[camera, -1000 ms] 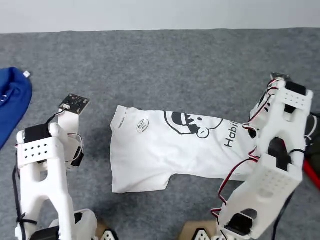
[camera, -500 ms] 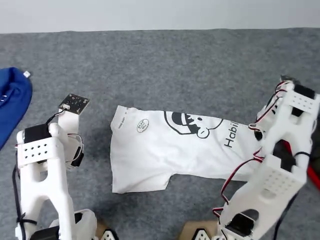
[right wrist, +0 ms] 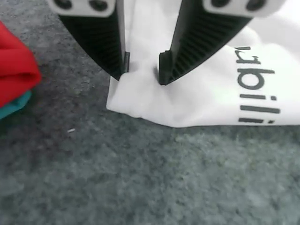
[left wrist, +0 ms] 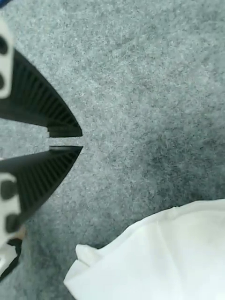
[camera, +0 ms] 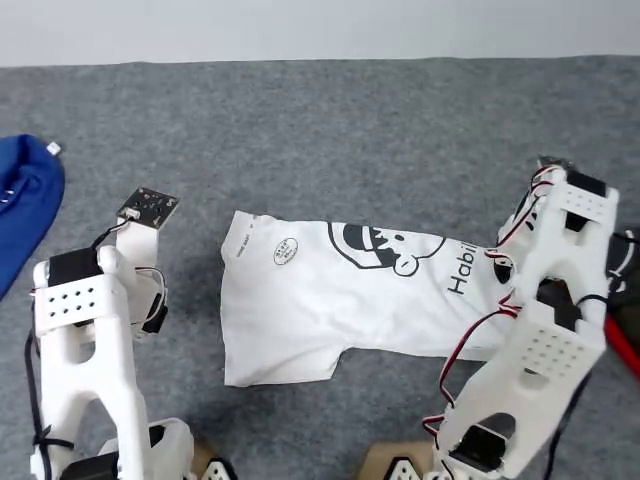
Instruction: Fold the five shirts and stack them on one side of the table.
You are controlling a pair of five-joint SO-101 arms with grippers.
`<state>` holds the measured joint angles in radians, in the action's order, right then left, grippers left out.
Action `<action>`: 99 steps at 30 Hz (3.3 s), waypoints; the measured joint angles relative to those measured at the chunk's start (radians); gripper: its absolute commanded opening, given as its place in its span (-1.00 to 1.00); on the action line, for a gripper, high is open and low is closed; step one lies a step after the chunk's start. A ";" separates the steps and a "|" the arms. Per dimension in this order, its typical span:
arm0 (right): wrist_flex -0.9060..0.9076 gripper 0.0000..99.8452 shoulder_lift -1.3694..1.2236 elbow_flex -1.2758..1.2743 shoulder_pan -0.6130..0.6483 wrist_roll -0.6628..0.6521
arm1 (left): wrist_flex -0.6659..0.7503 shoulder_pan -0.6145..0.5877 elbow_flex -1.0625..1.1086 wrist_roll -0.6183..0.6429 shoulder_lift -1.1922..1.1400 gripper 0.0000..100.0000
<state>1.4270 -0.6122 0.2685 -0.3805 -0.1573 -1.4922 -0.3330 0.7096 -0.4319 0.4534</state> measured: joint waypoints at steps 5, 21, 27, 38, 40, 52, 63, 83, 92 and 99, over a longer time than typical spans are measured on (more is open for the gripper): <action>0.000 -0.98 0.000 0.000 0.000 0.000 | 0.000 0.000 0.000 0.000 0.000 -0.92; 0.000 -0.98 0.109 0.000 0.000 0.000 | 0.000 0.000 0.000 0.000 0.000 -0.92; -0.046 -0.98 0.133 0.000 0.000 -0.003 | 0.000 0.000 0.000 0.000 0.000 -0.92; -0.095 -0.59 0.055 0.035 0.000 -0.038 | 0.000 0.000 0.000 0.000 0.000 -0.92; -0.040 -0.59 0.057 0.086 0.000 -0.038 | 0.000 0.000 0.000 0.000 0.000 -0.92; 0.311 -0.85 0.143 0.279 0.069 -0.041 | 0.000 0.000 0.000 0.000 0.000 -0.92; 0.318 -0.98 0.239 0.008 0.120 -0.043 | 0.000 0.000 0.000 0.000 0.000 -0.92; -0.137 -0.98 0.299 -0.574 0.133 -0.043 | 0.000 0.000 0.000 0.000 0.000 -0.92; -0.032 -0.98 0.431 -0.595 0.138 -0.043 | 0.000 0.000 0.000 0.000 0.000 -0.92; 0.041 -0.98 0.549 -0.595 0.138 -0.043 | 0.000 0.000 0.000 0.000 0.000 -0.92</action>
<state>1.4684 -0.0629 -0.3268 -0.2424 -0.2002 -1.4922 -0.3330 0.7096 -0.4319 0.4534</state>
